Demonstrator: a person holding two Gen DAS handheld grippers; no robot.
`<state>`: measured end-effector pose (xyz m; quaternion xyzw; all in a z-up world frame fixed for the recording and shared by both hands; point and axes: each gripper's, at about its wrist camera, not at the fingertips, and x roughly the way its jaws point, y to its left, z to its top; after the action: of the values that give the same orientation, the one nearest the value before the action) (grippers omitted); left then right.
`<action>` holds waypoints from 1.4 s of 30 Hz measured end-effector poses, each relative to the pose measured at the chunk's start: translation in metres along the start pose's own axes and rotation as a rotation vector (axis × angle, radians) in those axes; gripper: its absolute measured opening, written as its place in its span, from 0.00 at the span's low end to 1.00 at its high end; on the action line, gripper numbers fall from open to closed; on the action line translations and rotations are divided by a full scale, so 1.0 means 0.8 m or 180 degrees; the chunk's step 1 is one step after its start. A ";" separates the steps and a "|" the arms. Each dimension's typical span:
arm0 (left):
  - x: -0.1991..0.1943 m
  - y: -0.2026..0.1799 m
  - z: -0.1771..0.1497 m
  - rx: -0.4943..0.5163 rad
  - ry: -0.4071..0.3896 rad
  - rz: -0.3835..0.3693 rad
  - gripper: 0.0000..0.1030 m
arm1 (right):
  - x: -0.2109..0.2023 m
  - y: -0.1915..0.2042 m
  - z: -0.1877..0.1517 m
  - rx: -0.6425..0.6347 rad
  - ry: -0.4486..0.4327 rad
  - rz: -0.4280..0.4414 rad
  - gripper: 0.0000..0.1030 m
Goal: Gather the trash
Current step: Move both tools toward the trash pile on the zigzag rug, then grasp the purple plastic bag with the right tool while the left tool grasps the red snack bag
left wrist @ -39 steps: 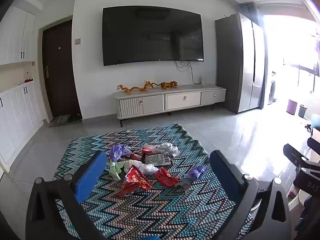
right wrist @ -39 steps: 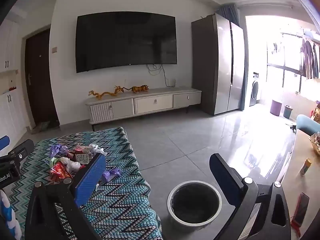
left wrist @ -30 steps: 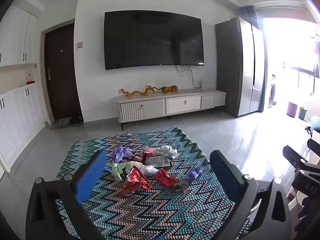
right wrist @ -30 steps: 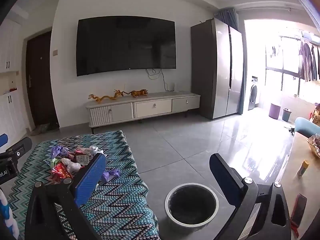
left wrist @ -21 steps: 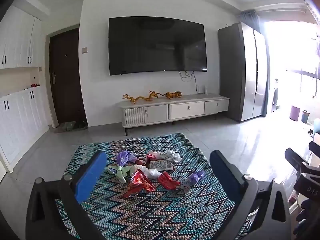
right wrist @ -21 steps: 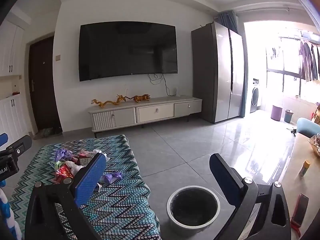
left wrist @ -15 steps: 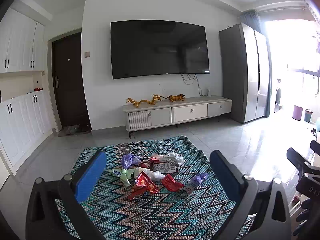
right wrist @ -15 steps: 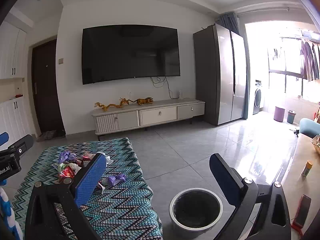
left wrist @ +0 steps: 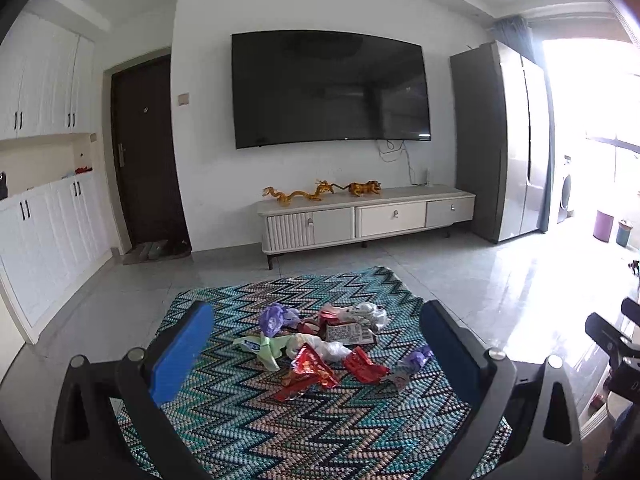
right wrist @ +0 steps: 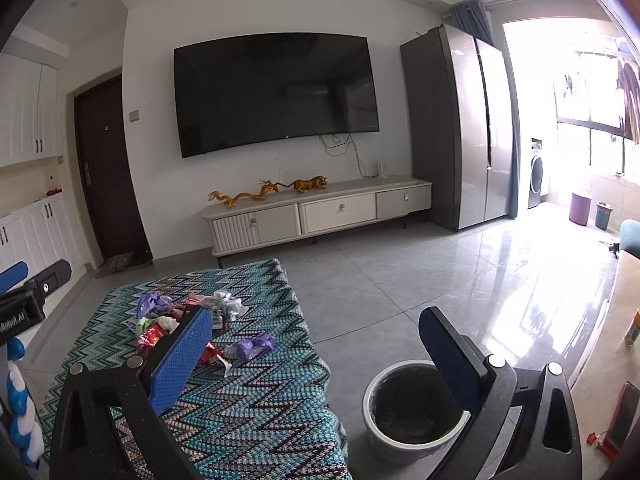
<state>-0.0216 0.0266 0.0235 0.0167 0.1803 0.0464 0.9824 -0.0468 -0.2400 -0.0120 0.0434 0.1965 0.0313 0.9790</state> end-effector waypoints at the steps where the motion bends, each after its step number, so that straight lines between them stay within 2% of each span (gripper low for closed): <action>1: 0.004 0.007 0.001 -0.0034 0.0013 0.0017 1.00 | 0.003 0.000 0.000 -0.0008 0.0024 0.0029 1.00; 8: 0.044 0.061 -0.008 -0.0224 0.0217 0.0105 1.00 | 0.045 0.011 -0.006 -0.0052 0.0263 0.0243 1.00; 12: 0.081 0.081 -0.030 -0.0300 0.0455 -0.0014 0.97 | 0.078 0.020 -0.013 -0.0057 0.0465 0.0380 0.99; 20: 0.171 0.049 -0.094 0.0019 0.1012 -0.0579 0.90 | 0.163 0.028 -0.037 0.0044 0.0995 0.0701 0.86; 25: 0.228 0.045 -0.115 0.0088 0.1256 -0.0609 0.90 | 0.217 0.039 -0.051 0.0133 0.1325 0.0859 0.83; 30: 0.267 0.052 -0.133 0.0040 0.1438 -0.0659 0.88 | 0.270 0.061 -0.061 0.0080 0.1526 0.0869 0.80; 35: 0.289 0.055 -0.148 -0.0024 0.1597 -0.0778 0.71 | 0.324 0.073 -0.083 0.0100 0.1759 0.0797 0.69; 37: 0.294 0.056 -0.154 -0.0058 0.1662 -0.0849 0.60 | 0.336 0.070 -0.090 0.0165 0.1840 0.0793 0.57; 39: 0.297 0.055 -0.161 -0.0092 0.1739 -0.0948 0.42 | 0.340 0.066 -0.098 0.0223 0.1885 0.0856 0.48; 40: 0.296 0.054 -0.163 -0.0093 0.1743 -0.0967 0.40 | 0.341 0.065 -0.100 0.0233 0.1898 0.0895 0.39; 42: 0.292 0.051 -0.164 -0.0080 0.1722 -0.0995 0.33 | 0.339 0.066 -0.102 0.0213 0.1893 0.0959 0.35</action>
<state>0.1458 0.0920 -0.1792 -0.0363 0.4349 -0.1003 0.8941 0.1689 -0.1603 -0.1857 0.0930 0.4660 0.1805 0.8612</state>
